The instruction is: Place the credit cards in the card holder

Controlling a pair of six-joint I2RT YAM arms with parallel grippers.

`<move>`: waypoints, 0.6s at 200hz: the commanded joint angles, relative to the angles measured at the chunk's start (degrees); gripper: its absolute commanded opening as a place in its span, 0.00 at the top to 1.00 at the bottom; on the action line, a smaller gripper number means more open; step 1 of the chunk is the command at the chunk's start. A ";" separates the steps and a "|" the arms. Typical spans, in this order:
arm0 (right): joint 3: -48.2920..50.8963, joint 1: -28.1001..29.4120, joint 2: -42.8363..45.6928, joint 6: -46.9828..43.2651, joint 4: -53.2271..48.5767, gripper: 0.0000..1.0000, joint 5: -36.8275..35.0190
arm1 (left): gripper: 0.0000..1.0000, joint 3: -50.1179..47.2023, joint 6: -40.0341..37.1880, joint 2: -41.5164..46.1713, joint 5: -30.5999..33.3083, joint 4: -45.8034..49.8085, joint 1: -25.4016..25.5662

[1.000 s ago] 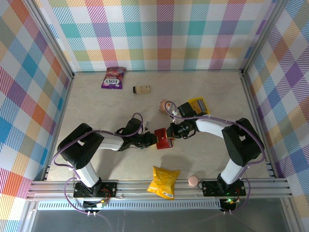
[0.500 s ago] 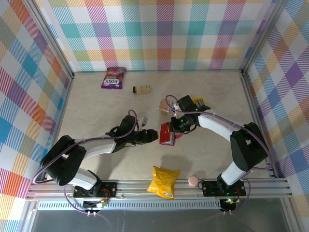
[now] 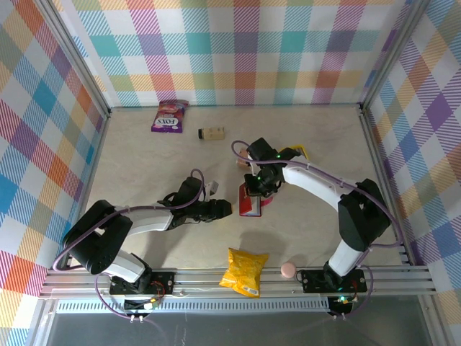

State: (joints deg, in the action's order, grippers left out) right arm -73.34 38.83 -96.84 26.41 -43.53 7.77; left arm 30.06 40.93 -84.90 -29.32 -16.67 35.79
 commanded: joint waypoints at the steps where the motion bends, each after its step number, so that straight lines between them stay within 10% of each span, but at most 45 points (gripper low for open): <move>1: -1.75 0.72 -1.89 1.17 -2.36 1.00 -0.47 | 0.52 -0.96 0.21 0.38 -1.19 -1.36 -0.46; 120: 8.13 -4.93 -3.34 2.84 9.39 0.54 3.83 | 0.51 -0.27 1.07 -4.70 -2.06 -5.36 -0.39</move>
State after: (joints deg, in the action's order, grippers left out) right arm -66.65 35.22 -99.50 28.71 -37.10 10.17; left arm 29.65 41.32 -88.68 -30.46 -19.46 35.79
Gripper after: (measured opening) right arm 0.439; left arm 0.491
